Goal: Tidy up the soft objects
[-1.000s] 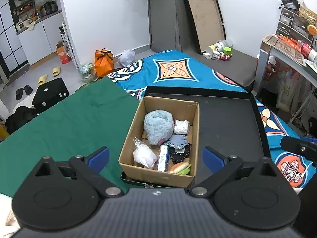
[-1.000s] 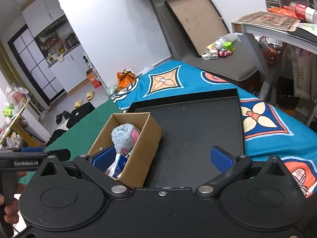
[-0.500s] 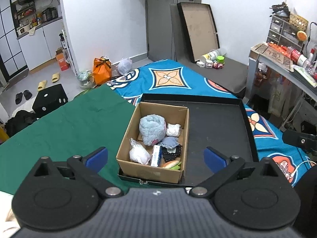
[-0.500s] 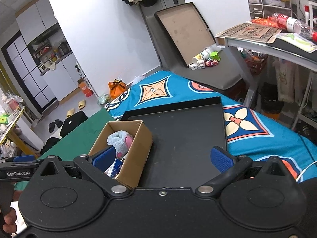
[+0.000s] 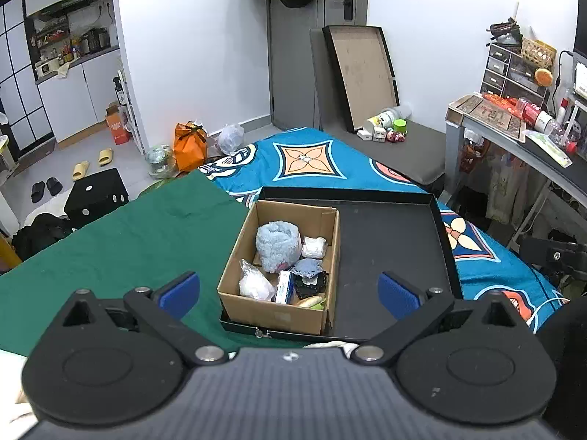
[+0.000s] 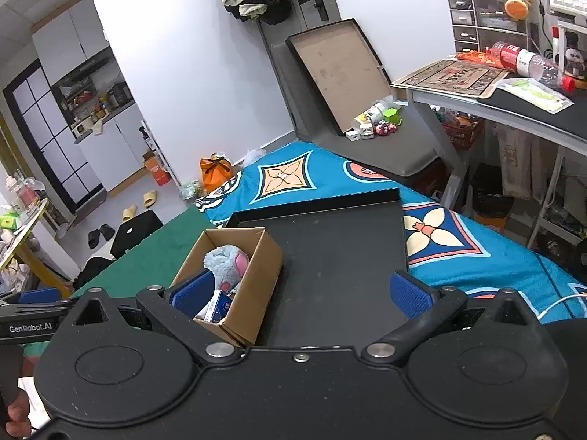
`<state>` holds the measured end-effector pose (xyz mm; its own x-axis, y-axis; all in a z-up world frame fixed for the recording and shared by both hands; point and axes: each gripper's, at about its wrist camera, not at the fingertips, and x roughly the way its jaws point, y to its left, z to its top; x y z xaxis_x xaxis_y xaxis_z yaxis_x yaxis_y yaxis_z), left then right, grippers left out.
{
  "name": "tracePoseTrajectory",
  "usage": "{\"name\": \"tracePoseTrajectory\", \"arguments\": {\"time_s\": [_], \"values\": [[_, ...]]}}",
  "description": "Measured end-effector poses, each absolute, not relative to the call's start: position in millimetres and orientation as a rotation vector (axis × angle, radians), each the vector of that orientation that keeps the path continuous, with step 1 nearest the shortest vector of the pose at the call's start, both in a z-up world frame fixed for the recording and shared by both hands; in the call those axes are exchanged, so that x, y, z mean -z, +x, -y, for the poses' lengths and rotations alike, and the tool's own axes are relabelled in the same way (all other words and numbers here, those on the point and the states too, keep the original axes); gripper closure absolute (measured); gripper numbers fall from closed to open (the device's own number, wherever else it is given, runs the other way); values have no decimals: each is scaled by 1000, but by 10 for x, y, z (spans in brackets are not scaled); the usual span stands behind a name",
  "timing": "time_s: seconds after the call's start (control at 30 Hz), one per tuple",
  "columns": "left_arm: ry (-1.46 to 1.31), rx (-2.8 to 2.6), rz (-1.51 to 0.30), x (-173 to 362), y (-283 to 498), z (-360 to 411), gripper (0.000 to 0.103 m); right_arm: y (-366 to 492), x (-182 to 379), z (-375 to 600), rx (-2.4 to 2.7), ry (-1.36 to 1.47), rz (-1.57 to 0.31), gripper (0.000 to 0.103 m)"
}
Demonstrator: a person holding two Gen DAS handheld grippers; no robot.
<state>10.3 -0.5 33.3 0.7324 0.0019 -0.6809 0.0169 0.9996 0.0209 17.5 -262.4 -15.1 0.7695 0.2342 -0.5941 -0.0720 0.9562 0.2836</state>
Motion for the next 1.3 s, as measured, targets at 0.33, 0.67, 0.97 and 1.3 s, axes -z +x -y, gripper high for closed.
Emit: {"name": "tracePoseTrajectory", "arguments": {"time_s": [0.33,0.67,0.97,1.3], "values": [[31,6,-726,-375,-81,4,0,-14,109,2548,-185,225,-665,0],[31,11,-710,-396,-269,8,0,-162,100,2513,-213,213,-659,0],[31,-6,-701,-397,-376,-3,0,-234,85,2483,-223,194,-647,0],[22,-18,-701,-371,-430,-18,0,-261,81,2434,-240,174,-653,0]]}}
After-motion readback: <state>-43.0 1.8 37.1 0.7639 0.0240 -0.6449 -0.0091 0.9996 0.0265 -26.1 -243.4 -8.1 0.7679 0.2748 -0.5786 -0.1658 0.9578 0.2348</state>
